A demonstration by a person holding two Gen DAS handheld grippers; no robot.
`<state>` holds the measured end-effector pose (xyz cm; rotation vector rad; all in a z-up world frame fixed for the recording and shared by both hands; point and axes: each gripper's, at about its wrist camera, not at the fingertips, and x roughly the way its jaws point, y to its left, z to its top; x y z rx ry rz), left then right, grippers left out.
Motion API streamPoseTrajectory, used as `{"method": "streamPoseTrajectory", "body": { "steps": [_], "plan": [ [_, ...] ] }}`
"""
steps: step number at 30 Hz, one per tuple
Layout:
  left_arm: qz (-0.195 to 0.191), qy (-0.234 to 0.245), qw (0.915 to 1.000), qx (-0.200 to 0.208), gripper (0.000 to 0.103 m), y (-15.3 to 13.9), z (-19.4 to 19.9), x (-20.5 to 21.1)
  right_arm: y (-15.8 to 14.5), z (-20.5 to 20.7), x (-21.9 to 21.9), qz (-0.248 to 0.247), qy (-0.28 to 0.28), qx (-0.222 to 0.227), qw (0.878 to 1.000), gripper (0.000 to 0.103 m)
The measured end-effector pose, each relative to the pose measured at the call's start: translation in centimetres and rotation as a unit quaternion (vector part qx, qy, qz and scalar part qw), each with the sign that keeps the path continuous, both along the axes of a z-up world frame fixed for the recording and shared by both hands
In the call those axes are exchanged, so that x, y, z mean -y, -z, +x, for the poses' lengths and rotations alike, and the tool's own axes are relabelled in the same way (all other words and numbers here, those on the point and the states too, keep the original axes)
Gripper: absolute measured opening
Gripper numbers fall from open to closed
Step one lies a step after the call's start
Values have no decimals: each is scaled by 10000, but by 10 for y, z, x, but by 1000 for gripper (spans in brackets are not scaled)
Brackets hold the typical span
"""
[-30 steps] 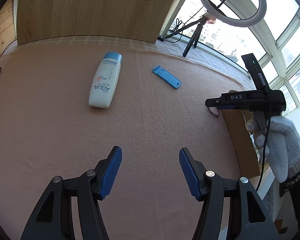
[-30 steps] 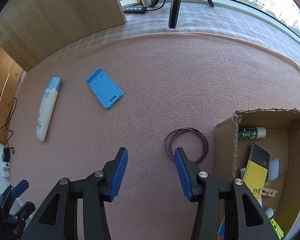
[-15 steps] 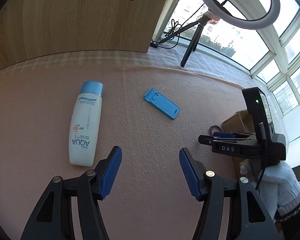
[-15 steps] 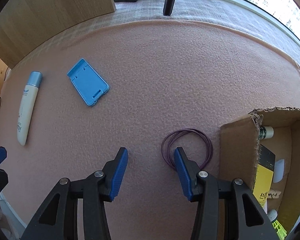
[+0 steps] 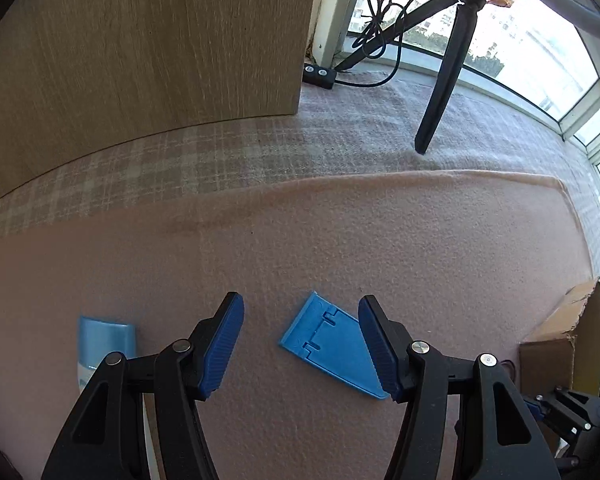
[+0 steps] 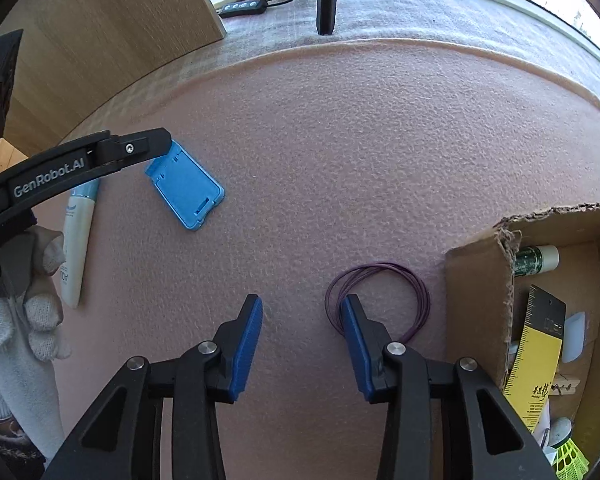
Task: Organize objects
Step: 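Move the left tool toward the blue phone stand on the floor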
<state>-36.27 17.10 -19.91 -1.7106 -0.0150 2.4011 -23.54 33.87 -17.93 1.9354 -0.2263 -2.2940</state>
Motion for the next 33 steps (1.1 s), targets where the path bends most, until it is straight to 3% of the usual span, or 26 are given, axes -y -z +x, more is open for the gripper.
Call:
{"method": "streamPoseTrajectory", "body": {
  "steps": [5,11,16,23,33],
  "plan": [
    [-458,280,9985,-120,62,9,-5,-18,-6,-1,-2,53,91,-36,9999,38],
    [-580,714,9956,-203,41,7,5,-32,4,-11,6,322,41,112,9994,38],
    [-513,853,9948,-219,40,8,19,-33,3,-7,7,21,-99,413,9991,38],
    [-460,1084,9929,-174,40,10,50,-21,2,11,7,-296,-170,543,9979,21],
    [-381,1145,9926,-155,40,14,121,7,-2,54,34,-492,-517,463,9964,20]
  ]
}}
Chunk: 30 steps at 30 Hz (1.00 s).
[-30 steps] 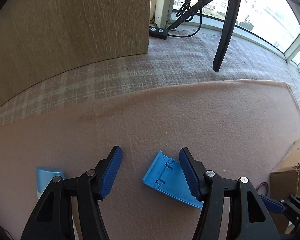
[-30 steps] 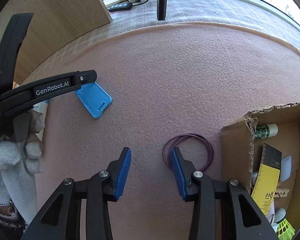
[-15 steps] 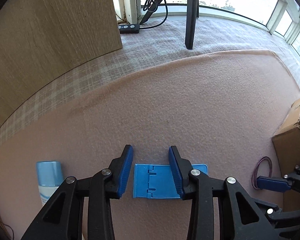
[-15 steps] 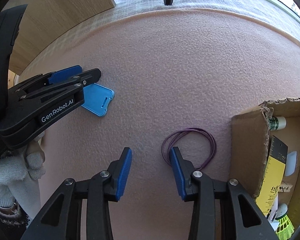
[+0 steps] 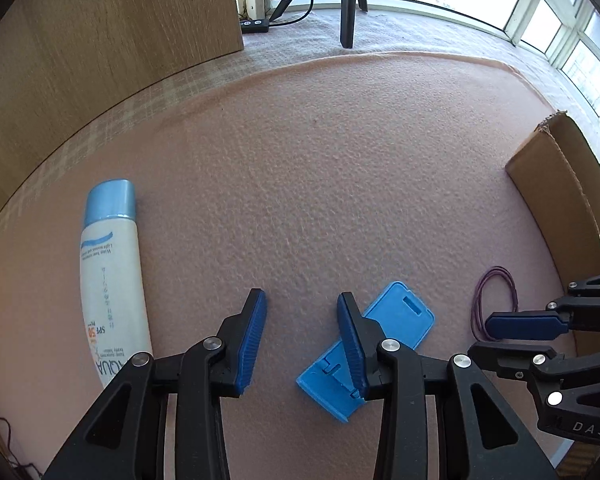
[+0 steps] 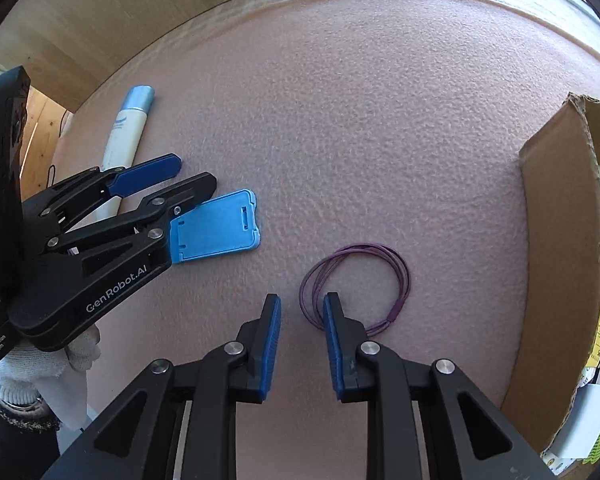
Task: Organize objects
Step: 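Move the left tool toward the blue phone stand on the floor, then close the left tool on the blue phone stand and lift it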
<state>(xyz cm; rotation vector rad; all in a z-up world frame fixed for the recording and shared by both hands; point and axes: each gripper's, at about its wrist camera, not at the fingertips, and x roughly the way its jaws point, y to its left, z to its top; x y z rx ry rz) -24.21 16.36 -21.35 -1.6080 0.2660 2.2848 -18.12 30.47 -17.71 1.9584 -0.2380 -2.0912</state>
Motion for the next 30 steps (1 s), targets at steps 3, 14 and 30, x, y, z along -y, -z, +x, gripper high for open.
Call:
{"method": "streamPoseTrajectory", "body": {
  "steps": [3,14,30],
  "plan": [
    [54,-29,10000,-10,40,-1,24,8,-1,13,6,11,-66,-77,9999,20],
    [304,-162,9994,9,39,-1,68,12,10,42,-2,-74,-12,-137,9999,17],
    [596,-426,9965,401,61,-10,62,-4,5,41,-11,-46,777,-498,9957,23]
  ]
}}
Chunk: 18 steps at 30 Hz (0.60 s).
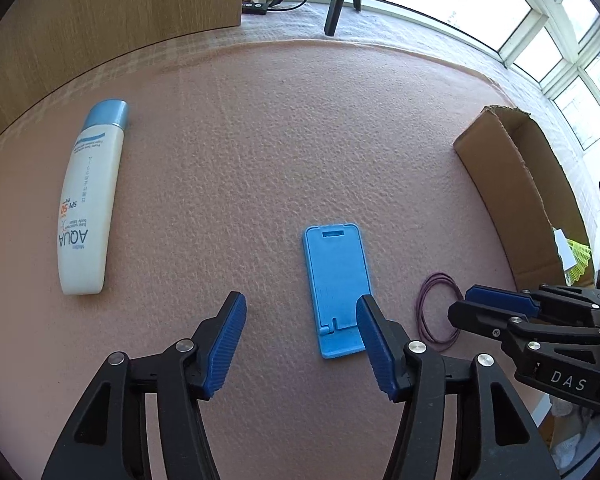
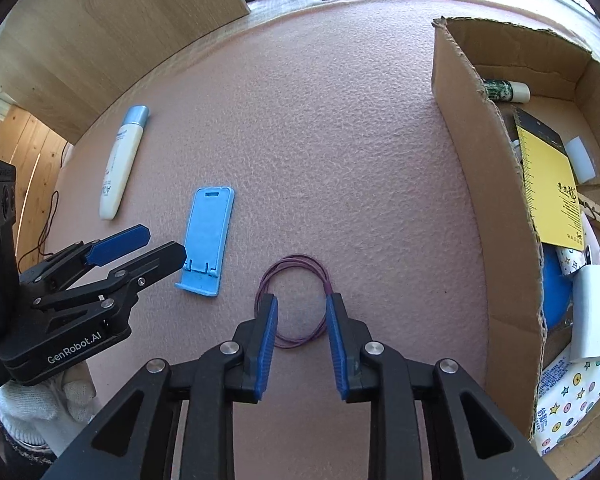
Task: Organize objects
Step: 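Close the left tool on the blue phone stand and lift it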
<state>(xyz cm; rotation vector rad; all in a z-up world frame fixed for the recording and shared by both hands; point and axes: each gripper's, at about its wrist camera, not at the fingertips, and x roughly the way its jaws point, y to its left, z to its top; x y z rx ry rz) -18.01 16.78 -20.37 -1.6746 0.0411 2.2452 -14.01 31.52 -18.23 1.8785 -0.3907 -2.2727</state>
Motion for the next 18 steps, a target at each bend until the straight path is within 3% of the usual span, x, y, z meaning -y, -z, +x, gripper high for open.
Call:
{"method": "streamPoseTrajectory", "body": {
  "steps": [6,13,16,18],
  "plan": [
    [-360,105,9992,-121,63,6,-1,-23,4,-5,5,396,16,-30,9992,23],
    [-369,86,9990,-222,63,6,-1,-24,3,-11,23,739,-281,-150,9968,23],
    [-294,102,9993,-219,60,7,-2,-21,3,-12,31,939,-434,-225,9944,21],
    [-229,71,9996,-173,52,7,-4,-20,3,-12,35,1104,-507,-253,9923,16]
  ]
}}
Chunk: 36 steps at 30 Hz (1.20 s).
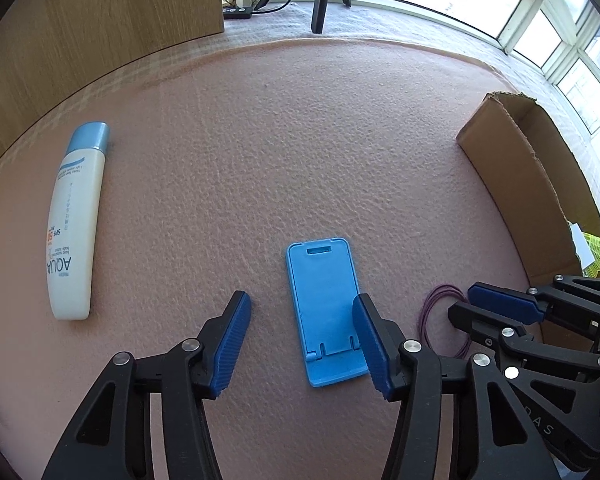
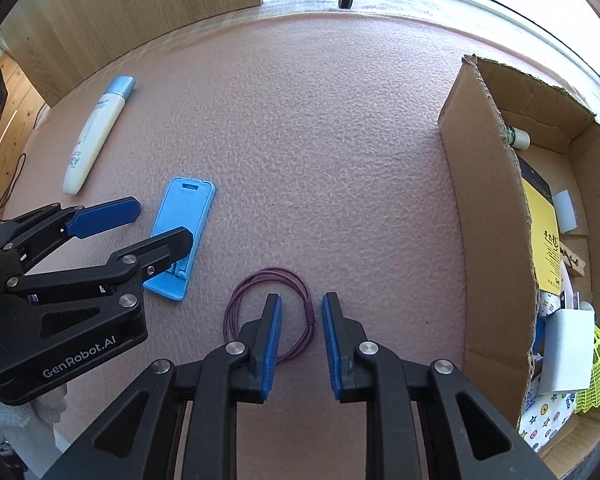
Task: Organize objects
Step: 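Close the left tool on the blue phone stand and lift it, then grasp the purple cable coil with the right tool while the left tool holds the stand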
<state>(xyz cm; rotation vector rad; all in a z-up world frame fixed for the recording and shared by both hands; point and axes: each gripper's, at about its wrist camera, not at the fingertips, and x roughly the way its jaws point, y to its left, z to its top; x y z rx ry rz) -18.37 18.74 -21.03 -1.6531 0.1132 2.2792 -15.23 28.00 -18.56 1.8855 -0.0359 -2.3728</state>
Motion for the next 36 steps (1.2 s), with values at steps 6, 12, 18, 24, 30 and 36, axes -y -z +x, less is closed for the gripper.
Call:
{"method": "streamPoseTrajectory", "body": {
  "steps": [6,12,18,24,30,36],
  "plan": [
    [165,-25,9997,186,53,-2,-1,-5,-2,-5,-4,-53,13,35,10000,14],
    [-172,100,9998,90,55,2,0,-20,-4,-5,-16,-47,1,37,10000,14],
    [-365,162,9992,-60,39,2,5,-19,2,4,-15,56,-70,-20,10000,10],
    [-230,91,9997,-30,39,4,8,-4,2,10,-19,-5,-57,-76,10000,4],
    [-84,-23,9999,-66,39,0,16,9,-3,15,-24,-191,-7,-200,9996,4],
    [56,-87,9998,-197,39,-15,20,16,-22,16,-30,-343,2,-431,9985,4]
  ]
}}
